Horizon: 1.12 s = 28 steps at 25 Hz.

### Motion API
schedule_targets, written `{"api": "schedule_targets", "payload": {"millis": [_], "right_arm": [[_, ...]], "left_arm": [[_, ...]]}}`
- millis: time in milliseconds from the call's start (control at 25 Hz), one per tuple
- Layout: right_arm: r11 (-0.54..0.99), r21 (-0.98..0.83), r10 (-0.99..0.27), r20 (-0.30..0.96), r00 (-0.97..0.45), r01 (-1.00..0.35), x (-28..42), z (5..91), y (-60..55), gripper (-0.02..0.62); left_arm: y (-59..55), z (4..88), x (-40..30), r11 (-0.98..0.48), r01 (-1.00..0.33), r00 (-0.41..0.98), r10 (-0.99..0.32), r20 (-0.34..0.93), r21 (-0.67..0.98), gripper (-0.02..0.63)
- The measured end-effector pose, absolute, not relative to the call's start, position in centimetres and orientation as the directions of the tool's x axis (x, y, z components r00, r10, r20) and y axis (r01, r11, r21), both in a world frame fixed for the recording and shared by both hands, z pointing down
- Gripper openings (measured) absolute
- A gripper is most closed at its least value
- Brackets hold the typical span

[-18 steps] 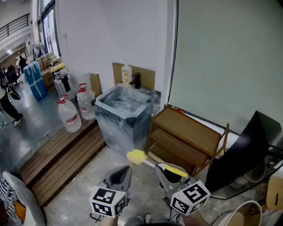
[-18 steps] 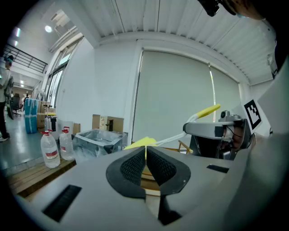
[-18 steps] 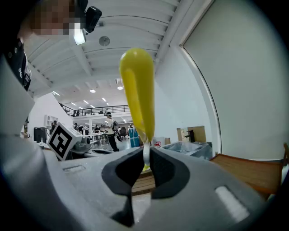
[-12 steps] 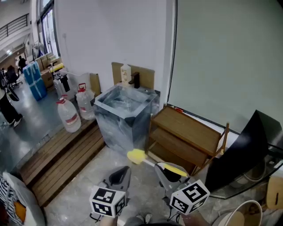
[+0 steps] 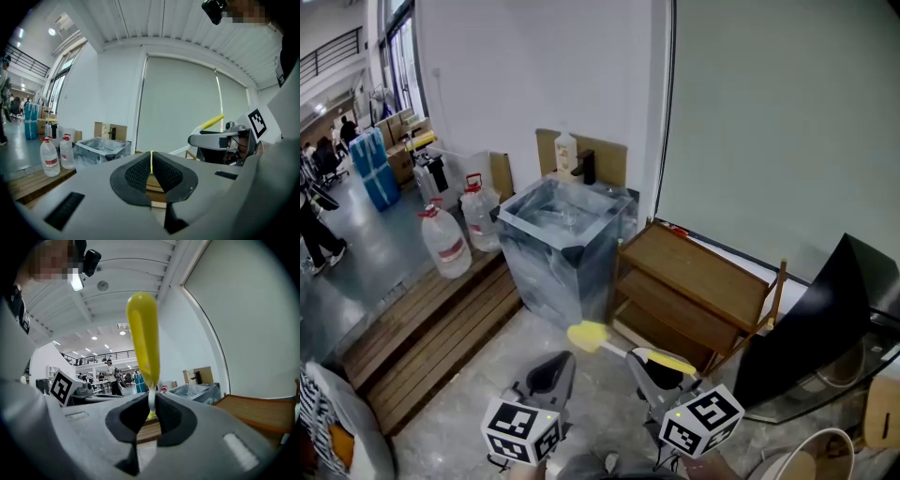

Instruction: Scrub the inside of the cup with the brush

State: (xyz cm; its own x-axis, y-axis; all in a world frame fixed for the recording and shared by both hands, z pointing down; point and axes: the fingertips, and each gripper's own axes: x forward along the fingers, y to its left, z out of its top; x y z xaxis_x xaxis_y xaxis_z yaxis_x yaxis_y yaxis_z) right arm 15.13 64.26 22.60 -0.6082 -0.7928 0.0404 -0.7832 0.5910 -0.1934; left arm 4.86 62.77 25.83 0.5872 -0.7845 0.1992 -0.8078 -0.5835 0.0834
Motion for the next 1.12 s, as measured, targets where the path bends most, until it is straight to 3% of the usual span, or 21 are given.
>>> {"api": "schedule_targets", "payload": {"millis": [600,1120], "right_arm": [[0.598,-0.223,-0.78,0.062,-0.623,-0.77,16.4,24.7,61.5,0.035],[0.583,-0.238,-0.795,0.033,-0.606,-0.777,12.0,24.8,46.7,0.035]], "left_arm": [[60.1,29.3,5.7,-0.559,-0.817,0.575,-0.774,0.265,0.141,0.025],[45.3,31.0,1.2,-0.57,-0.803,0.595,-0.752,0.285,0.172,0.025]]}}
